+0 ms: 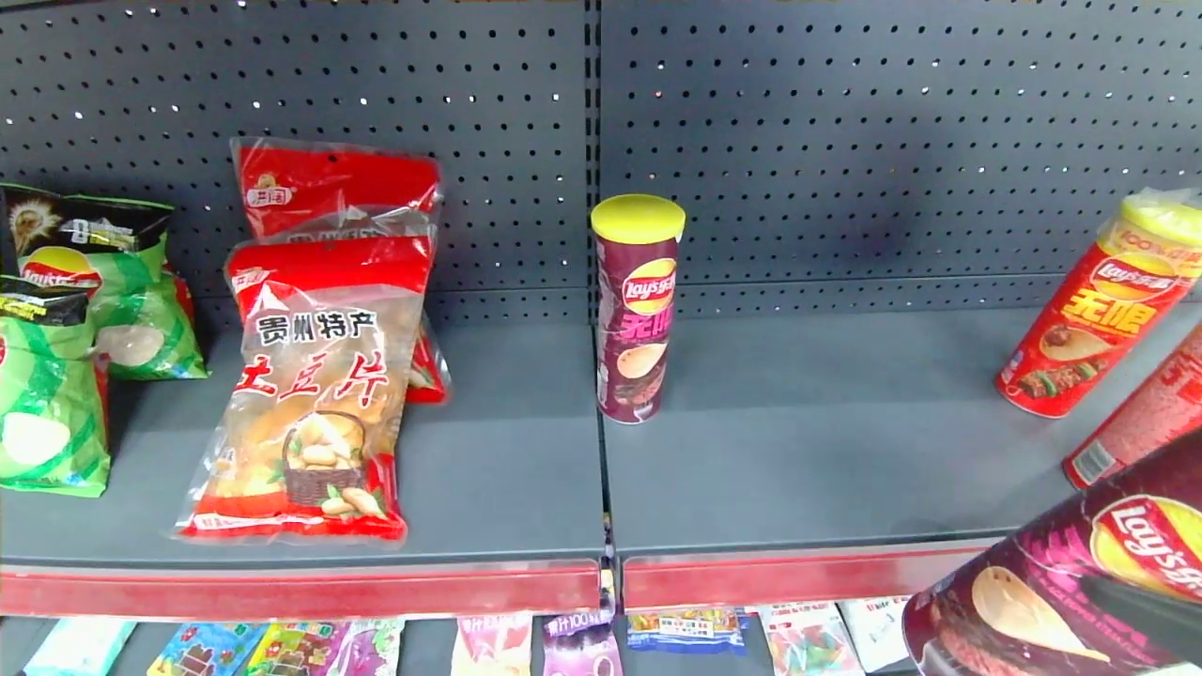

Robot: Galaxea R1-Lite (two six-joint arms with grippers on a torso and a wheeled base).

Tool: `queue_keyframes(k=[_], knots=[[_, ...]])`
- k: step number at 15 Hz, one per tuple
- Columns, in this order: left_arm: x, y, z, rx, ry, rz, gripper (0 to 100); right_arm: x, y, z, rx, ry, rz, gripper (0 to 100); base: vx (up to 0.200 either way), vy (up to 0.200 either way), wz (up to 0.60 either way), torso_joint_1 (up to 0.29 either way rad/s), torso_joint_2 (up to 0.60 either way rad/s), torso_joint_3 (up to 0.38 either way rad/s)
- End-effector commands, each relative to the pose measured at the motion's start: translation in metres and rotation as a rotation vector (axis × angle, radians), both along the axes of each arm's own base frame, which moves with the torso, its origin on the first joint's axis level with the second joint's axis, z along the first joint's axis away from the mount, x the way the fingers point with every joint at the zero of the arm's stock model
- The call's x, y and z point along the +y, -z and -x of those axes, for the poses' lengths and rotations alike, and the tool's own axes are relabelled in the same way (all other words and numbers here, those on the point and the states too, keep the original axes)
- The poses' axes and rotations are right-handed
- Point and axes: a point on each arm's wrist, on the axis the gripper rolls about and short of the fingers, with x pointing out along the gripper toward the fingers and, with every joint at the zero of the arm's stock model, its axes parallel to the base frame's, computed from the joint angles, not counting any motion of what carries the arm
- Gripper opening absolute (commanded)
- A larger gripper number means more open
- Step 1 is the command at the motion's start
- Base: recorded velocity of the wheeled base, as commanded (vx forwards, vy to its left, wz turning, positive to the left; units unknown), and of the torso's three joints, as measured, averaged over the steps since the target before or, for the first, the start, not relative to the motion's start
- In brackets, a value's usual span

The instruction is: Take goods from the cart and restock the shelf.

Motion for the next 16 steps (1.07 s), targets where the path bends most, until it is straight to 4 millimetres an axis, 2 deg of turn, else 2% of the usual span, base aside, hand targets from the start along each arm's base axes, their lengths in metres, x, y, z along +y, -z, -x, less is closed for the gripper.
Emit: queue_keyframes(k=[1,5,7,9,11,13,15,16], knots=[[0.000,0.000,0.000,-0.001,0.005,0.001,100,0.000,-0.001,0.000,0.000,-0.003,0.000,0,0.000,0.000,0.00,0.000,0.00,0.000],[-0.001,-0.001,-0.001,0.002,0.032,-0.039,100,0.000,-0.001,0.000,-0.001,-0.004,-0.001,0,0.000,0.000,0.00,0.000,0.00,0.000],[-0.008,-0.017,-0.015,0.029,0.143,0.005,100,0.000,-0.001,0.000,-0.001,-0.006,0.001,0,0.000,0.000,0.00,0.000,0.00,0.000],[-0.023,-0.044,-0.045,0.070,0.273,0.119,100,0.003,-0.005,-0.004,-0.001,-0.011,0.000,0,0.000,0.000,0.00,0.000,0.00,0.000],[-0.040,-0.058,-0.087,0.099,0.329,0.139,100,0.008,-0.011,-0.011,0.003,-0.024,0.001,0,0.000,0.000,0.00,0.000,0.00,0.000],[-0.058,-0.070,-0.119,0.162,0.422,0.155,100,0.012,-0.019,-0.017,-0.001,-0.037,-0.001,0,0.000,0.000,0.00,0.000,0.00,0.000],[-0.079,-0.080,-0.157,0.269,0.601,0.253,100,0.018,-0.028,-0.025,-0.005,-0.038,-0.004,0,0.000,0.000,0.00,0.000,0.00,0.000],[-0.087,-0.079,-0.172,0.301,0.633,0.255,100,0.019,-0.030,-0.028,-0.005,-0.038,-0.004,0,0.000,0.000,0.00,0.000,0.00,0.000]])
